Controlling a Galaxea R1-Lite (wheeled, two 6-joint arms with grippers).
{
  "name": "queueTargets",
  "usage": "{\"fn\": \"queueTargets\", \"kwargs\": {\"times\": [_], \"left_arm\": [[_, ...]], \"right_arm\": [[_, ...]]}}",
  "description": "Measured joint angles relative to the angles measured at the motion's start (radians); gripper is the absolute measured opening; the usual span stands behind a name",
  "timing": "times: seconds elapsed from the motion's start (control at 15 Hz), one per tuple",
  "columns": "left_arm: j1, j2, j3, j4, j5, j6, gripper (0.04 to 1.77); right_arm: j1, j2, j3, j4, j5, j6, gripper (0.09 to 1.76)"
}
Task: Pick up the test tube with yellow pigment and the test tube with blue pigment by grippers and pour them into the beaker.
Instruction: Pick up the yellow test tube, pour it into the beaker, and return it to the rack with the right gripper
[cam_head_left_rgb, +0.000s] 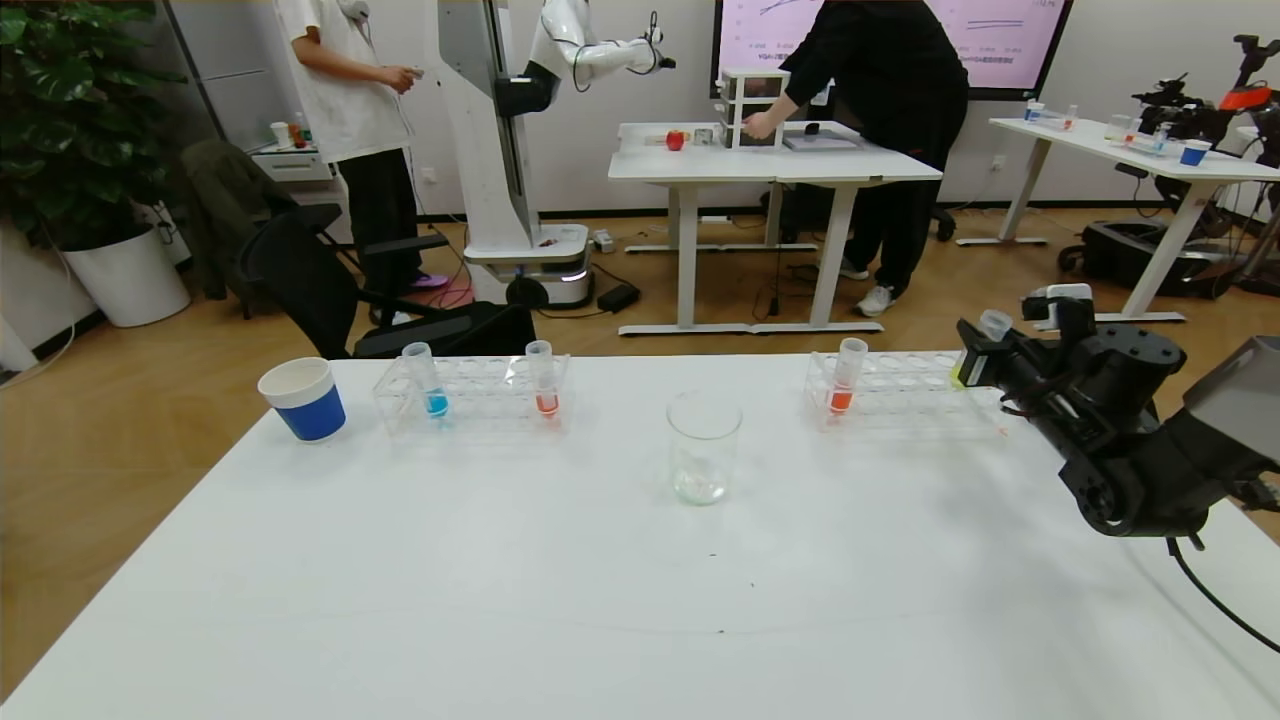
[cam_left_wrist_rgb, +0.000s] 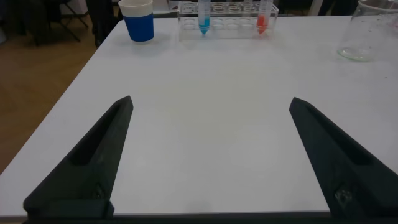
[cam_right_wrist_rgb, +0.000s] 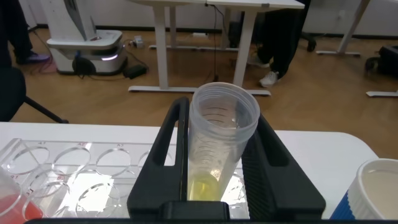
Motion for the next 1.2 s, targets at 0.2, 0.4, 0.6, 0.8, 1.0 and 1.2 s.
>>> {"fn": "queueTargets", "kwargs": {"times": [0.2,0.4,0.6,0.8,1.0,1.2], "left_arm": [[0.0,0.0,0.0,0.0,0.0,0.0,1.75],[0.0,0.0,0.0,0.0,0.0,0.0,1.75],[0.0,0.0,0.0,0.0,0.0,0.0,1.75],[0.0,0.0,0.0,0.0,0.0,0.0,1.75],[0.0,0.0,0.0,0.0,0.0,0.0,1.75],[0.0,0.0,0.0,0.0,0.0,0.0,1.75]], "right_arm": [[0.0,-0.075,-0.02,0.071,0.005,-0.007,0.51],[0.003,-0.104,-0.03,0.072,0.007,-0.037,0.51],[0.014,-0.123,-0.023,0.072,0.034,-0.06,0.51],[0.055,-0.165,-0.011,0.103,0.111,-0.09,0.51],[0.144,-0.223,-0.009,0.178,0.171,-0.12,0.51],[0.255,-0.261,-0.028,0.22,0.186,-0.133,0.51]]}}
